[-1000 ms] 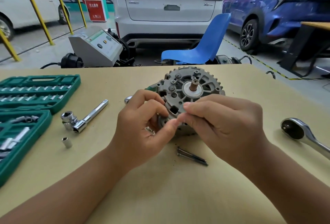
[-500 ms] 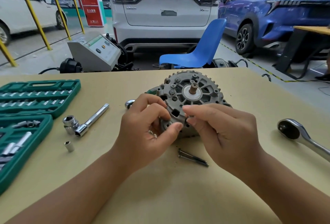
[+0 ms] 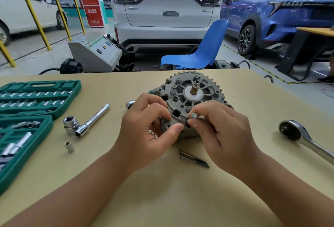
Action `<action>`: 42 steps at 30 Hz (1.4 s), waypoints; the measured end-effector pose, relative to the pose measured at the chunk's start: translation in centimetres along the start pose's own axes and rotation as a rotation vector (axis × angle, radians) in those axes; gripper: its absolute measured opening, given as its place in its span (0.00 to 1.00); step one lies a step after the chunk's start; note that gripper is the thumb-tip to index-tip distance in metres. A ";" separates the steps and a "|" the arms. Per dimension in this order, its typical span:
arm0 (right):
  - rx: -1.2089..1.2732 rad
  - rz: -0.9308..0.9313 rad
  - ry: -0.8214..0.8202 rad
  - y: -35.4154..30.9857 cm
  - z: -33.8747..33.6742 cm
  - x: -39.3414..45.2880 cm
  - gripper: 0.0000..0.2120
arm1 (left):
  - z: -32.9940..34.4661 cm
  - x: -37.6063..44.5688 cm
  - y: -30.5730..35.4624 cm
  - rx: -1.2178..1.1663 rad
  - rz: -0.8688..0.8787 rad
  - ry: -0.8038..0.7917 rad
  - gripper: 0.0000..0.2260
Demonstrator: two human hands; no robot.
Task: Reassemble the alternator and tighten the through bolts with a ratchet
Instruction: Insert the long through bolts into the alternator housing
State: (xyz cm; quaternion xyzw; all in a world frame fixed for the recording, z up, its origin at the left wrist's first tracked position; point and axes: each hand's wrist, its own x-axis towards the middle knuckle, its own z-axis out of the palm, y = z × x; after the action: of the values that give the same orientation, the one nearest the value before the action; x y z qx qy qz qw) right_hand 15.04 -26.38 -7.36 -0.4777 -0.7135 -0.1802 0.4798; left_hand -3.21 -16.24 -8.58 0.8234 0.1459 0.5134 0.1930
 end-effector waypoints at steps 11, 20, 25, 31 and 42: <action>-0.098 -0.001 -0.090 -0.3 -0.5 0.4 0.10 | -0.3 0.1 0.2 0.012 0.014 -0.059 0.12; 0.274 0.203 0.191 -0.1 -1.2 0.4 0.06 | -0.2 0.1 0.5 0.021 0.025 -0.069 0.12; 0.293 0.298 0.119 -0.2 -1.5 0.8 0.05 | -0.3 0.1 0.3 0.015 0.009 -0.078 0.10; 0.223 0.241 -0.063 -0.1 -1.9 0.8 0.05 | -0.2 0.1 0.4 0.028 0.000 -0.058 0.09; -0.005 0.083 -0.006 -0.9 -1.0 0.8 0.05 | -0.2 0.0 0.6 0.048 0.019 -0.058 0.11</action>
State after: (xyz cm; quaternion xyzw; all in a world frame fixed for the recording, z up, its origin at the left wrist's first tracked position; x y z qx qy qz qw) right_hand 14.77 -27.14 -6.04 -0.5087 -0.6941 -0.1604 0.4834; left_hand -3.33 -16.74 -8.19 0.8436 0.1448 0.4876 0.1722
